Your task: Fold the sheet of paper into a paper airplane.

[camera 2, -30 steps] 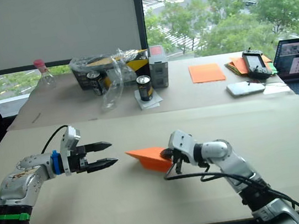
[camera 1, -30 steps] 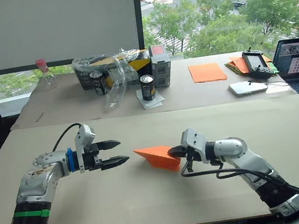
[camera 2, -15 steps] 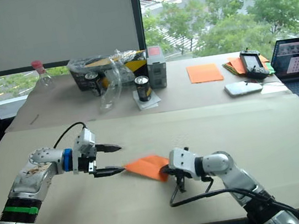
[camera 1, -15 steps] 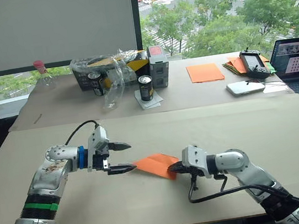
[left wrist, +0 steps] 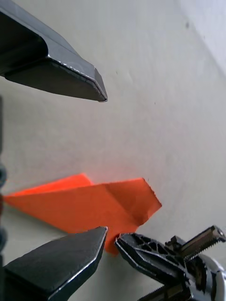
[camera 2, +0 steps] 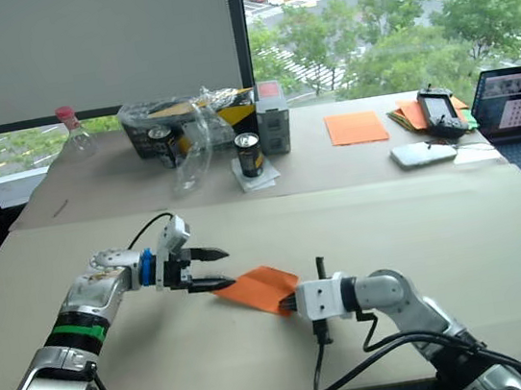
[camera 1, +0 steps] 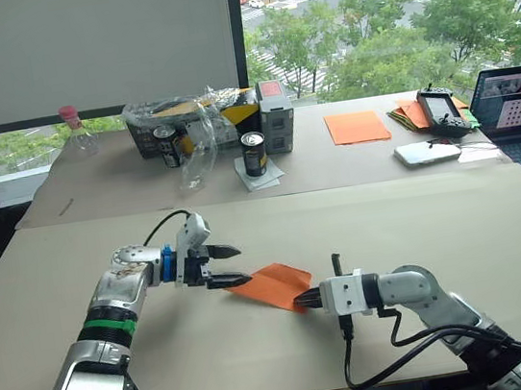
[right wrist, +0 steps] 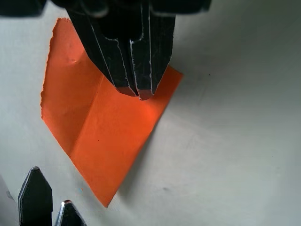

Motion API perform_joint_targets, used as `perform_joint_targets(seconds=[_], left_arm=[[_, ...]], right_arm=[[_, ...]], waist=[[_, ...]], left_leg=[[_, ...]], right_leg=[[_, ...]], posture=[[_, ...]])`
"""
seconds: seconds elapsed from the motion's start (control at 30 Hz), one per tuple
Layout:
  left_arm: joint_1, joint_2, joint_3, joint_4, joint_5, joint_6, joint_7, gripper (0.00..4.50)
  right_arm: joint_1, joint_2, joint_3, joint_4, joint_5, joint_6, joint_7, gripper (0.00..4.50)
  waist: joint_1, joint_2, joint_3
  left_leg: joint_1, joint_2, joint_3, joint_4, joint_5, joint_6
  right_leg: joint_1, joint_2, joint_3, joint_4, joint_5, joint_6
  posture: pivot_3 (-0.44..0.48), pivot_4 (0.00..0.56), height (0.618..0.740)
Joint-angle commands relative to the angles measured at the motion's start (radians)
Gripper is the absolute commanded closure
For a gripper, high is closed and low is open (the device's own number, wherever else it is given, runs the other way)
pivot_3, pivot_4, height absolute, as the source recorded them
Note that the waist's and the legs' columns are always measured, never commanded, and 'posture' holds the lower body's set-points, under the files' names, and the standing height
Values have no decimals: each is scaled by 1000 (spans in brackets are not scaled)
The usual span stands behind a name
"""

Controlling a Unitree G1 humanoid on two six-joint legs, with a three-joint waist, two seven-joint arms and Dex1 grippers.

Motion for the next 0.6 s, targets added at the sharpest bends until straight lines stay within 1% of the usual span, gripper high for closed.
perform_joint_targets(seconds=[0.03, 0.17, 0.23, 0.27, 0.33, 0.37, 0.4, 0.6], left_arm=[[5, 18, 20, -10, 1, -18, -30, 832], [31, 13, 7, -23, 43, -69, -6, 2196], [67, 27, -48, -50, 112, -143, -11, 2913], [84, 33, -72, -65, 141, -174, -13, 3177], [118, 37, -98, -106, 167, -191, -16, 3838], [135, 42, -107, -130, 176, -195, -19, 4252], [150, 43, -109, -157, 175, -186, -20, 4482], [224, 53, -120, -294, 159, -129, -33, 4482]], right_arm=[[22, -3, 21, 8, -33, 23, 4, 4500], [16, 6, 25, 14, -40, 19, -5, 4500], [9, 11, 28, 19, -42, 19, -3, 4500], [6, 12, 29, 21, -42, 18, -2, 4500], [-1, 15, 31, 25, -43, 17, 1, 4500], [-7, 16, 32, 28, -44, 15, 4, 4500], [-11, 17, 32, 30, -43, 14, 6, 4500], [-34, 21, 34, 34, -35, 13, 21, 4500]], waist=[[0, 0, 0], [1, 0, 0], [1, 0, 0], [-1, 0, 0], [-1, -1, -1], [1, -1, -1], [1, -1, -1], [1, -1, -2]], left_leg=[[0, 0, 0, 0, 0, 0], [1, 0, 0, 0, 0, 0], [1, 0, 0, 0, 0, 0], [1, 0, 0, 0, 0, 0], [2, 0, 0, 0, 0, 0], [2, 0, 0, 0, 0, 0], [3, 0, 0, 0, 0, 0], [4, 0, 1, 0, 0, 0]], right_leg=[[0, 0, 0, 0, 0, 0], [0, 0, 0, 0, 0, 0], [0, 0, 0, 1, 0, 0], [0, 0, 0, 1, 0, 0], [1, 0, 1, 1, 0, 0], [1, 0, 0, 1, 0, 0], [1, 0, 0, 1, 0, 0], [3, 0, 1, 1, 0, 0]], posture=[[0, 150, 720], [0, 150, 720], [0, 150, 720], [0, 150, 720], [0, 150, 720], [0, 150, 720], [0, 150, 720], [0, 150, 720]])
